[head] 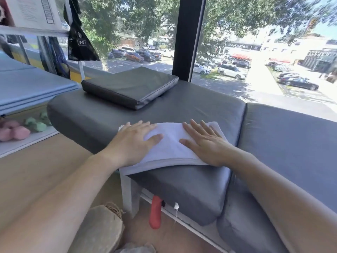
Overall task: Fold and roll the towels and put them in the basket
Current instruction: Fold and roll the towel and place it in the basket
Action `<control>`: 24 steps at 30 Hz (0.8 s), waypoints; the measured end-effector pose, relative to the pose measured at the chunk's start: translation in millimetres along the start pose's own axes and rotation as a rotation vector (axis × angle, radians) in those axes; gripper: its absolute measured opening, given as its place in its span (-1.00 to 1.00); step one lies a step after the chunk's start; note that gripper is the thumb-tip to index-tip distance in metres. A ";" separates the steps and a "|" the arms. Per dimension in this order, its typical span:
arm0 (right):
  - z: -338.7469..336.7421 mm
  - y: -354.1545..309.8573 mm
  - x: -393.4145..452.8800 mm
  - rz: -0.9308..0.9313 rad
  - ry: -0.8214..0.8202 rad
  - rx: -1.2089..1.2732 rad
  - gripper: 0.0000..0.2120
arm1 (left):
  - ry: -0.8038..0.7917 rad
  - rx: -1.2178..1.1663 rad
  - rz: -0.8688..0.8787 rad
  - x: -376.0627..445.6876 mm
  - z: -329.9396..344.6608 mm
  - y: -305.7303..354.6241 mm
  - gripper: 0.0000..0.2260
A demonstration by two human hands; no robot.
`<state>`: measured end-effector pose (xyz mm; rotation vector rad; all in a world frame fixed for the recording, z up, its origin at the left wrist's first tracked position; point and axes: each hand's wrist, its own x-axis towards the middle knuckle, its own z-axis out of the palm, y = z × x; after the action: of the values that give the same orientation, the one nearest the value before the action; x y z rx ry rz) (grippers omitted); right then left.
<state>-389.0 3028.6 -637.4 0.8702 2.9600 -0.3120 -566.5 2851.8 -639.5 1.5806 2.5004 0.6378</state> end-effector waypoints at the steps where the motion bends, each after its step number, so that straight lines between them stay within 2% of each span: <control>1: 2.5 1.4 -2.4 0.004 -0.003 0.017 -0.28 | -0.067 0.045 -0.009 0.7 1.8 -2.8 -0.34; 4: -0.2 4.7 -6.5 0.078 -0.019 0.021 -0.19 | -0.177 0.130 -0.027 3.0 -4.2 -3.0 -0.13; 8: -13.3 13.9 -2.9 0.276 -0.044 0.071 -0.19 | -0.243 0.236 -0.064 1.3 -12.1 12.5 -0.03; 11: -20.4 37.9 -2.3 0.440 0.125 0.088 -0.24 | -0.227 0.244 -0.012 -0.5 -9.8 20.0 0.07; 13: -24.0 52.1 -5.6 0.520 0.238 0.157 -0.36 | -0.187 0.159 0.096 -0.1 -5.0 28.1 -0.03; 15: -25.6 58.6 -6.7 0.537 0.223 0.287 -0.38 | -0.103 0.076 0.174 0.5 4.0 40.6 -0.27; 17: -27.0 58.1 -7.3 0.525 0.179 0.341 -0.35 | -0.041 0.128 0.181 2.4 15.9 49.1 -0.34; 21: -27.2 50.0 -12.9 0.478 0.189 0.564 -0.49 | -0.176 0.289 0.087 -0.1 34.6 53.4 -0.10; 24: -27.8 47.4 -16.5 0.383 0.250 0.780 -0.72 | -0.192 0.279 0.081 -1.2 38.1 53.3 -0.06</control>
<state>-349.1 3064.5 -617.2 1.6040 2.7552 -1.4735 -509.4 2881.3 -652.3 1.7463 2.4745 0.1374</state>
